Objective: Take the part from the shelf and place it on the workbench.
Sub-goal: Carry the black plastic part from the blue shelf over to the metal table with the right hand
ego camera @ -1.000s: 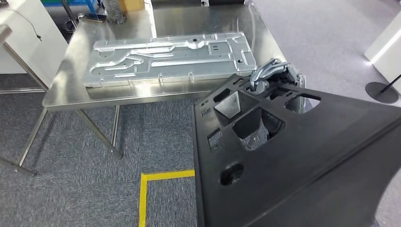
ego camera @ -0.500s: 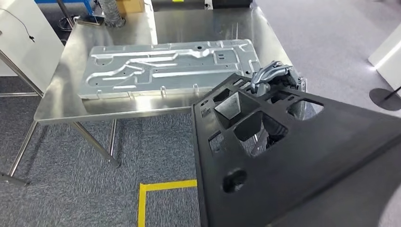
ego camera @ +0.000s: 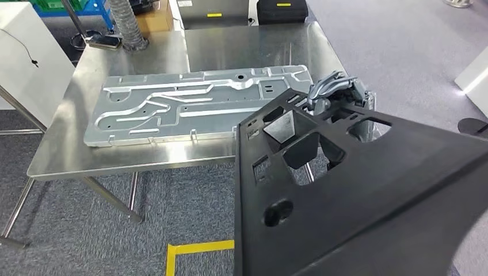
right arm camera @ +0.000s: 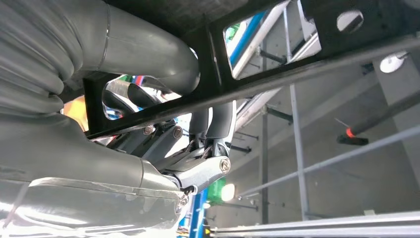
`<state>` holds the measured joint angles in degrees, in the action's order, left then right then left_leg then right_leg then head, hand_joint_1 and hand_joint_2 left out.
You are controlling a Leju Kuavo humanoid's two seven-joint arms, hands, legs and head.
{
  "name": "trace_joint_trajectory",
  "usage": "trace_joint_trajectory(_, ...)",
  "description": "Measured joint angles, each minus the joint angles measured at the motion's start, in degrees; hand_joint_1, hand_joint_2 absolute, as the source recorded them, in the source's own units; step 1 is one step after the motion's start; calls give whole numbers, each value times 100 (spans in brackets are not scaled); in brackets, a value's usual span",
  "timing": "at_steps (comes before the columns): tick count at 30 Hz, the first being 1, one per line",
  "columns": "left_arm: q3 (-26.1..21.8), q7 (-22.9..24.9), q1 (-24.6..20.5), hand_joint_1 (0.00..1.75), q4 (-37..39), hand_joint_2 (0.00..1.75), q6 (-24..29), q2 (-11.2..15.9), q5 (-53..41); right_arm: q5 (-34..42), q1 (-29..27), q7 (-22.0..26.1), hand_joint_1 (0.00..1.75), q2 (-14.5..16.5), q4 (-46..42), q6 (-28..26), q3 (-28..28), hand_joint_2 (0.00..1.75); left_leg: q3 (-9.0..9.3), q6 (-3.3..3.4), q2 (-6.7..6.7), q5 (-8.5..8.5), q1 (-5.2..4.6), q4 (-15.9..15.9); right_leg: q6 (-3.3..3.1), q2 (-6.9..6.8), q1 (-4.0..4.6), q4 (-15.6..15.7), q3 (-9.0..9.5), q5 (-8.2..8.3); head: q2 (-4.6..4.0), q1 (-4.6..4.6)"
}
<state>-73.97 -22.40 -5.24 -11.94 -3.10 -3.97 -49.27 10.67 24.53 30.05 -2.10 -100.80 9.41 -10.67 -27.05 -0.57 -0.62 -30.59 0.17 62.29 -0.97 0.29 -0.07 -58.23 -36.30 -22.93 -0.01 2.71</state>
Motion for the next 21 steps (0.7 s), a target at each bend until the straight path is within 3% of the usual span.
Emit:
trace_joint_trajectory(2,0,-2,-24,0,1,0,-1,-3,0,-5,25,1,175,2,10,-1,0,175,-416,-40,23,-169,14,627,-44,-2,-7,20,117,-94,0,1)
trace_joint_trajectory(4,-2,-1,-9,0,1,0,-1,-2,-2,-20,17,-3,175,2,32,-5,0,175,-872,-64,25,-514,23,1099,-57,11,-10,19,212,-197,0,1)
trace_joint_trajectory(5,-2,0,3,0,1,0,-2,-1,-4,-27,10,-5,175,2,43,-9,0,175,-1016,-69,26,-605,27,1137,-53,21,-11,19,273,-254,1,1)
trace_joint_trajectory(6,-3,0,11,0,1,0,-4,-1,-6,-34,5,-6,175,2,53,-14,0,175,-1084,-71,26,-565,31,1012,-44,28,-12,18,349,-316,0,1)
trace_joint_trajectory(7,-3,0,16,0,1,0,-7,0,-8,-46,2,-7,175,2,62,-21,0,175,-1082,-68,28,-351,35,731,-30,30,-12,18,438,-384,0,1)
trace_joint_trajectory(9,-2,1,26,0,1,0,-9,2,-14,-79,2,-8,175,3,86,-33,-1,175,-1028,-31,41,337,30,48,11,29,-5,12,586,-521,0,1)
trace_joint_trajectory(10,-1,2,32,0,0,0,-10,4,-18,-97,6,-9,175,3,99,-38,-1,175,-1006,0,46,591,19,-184,42,31,4,10,630,-581,0,0)
trace_joint_trajectory(11,-2,4,39,0,0,0,-10,4,-21,-109,12,-14,175,3,110,-40,-1,175,-1002,41,48,727,12,-301,78,36,12,0,655,-614,0,2)
trace_joint_trajectory(13,-3,5,36,0,-1,0,-13,4,-25,-116,32,-21,175,3,120,-42,2,175,-953,117,39,720,15,-346,149,41,24,-44,668,-631,1,2)
trace_joint_trajectory(15,-3,0,25,0,-1,0,-16,2,-25,-116,52,-20,175,2,120,-42,5,175,-860,185,29,693,34,-383,213,28,17,-328,542,-627,0,1)
trace_joint_trajectory(16,-3,-1,20,0,-1,0,-17,1,-25,-116,62,-19,175,2,121,-44,7,175,-808,212,25,667,41,-397,239,20,7,-609,379,-679,0,1)
trace_joint_trajectory(19,-3,-2,22,0,-1,0,-18,3,-25,-138,58,-20,175,2,138,-64,9,175,-679,252,18,537,28,-404,281,7,-13,-1525,-316,-1065,1,1)
trace_joint_trajectory(20,-3,-2,24,0,-1,0,-19,3,-28,-157,55,-26,175,1,149,-80,11,175,-620,256,13,485,20,-403,276,6,-15,-1607,-464,-1135,1,1)
trace_joint_trajectory(21,-3,-2,26,0,-1,0,-22,3,-33,-186,59,-36,175,0,161,-101,16,175,-549,257,7,430,10,-404,257,5,-11,-1504,-517,-1087,1,1)
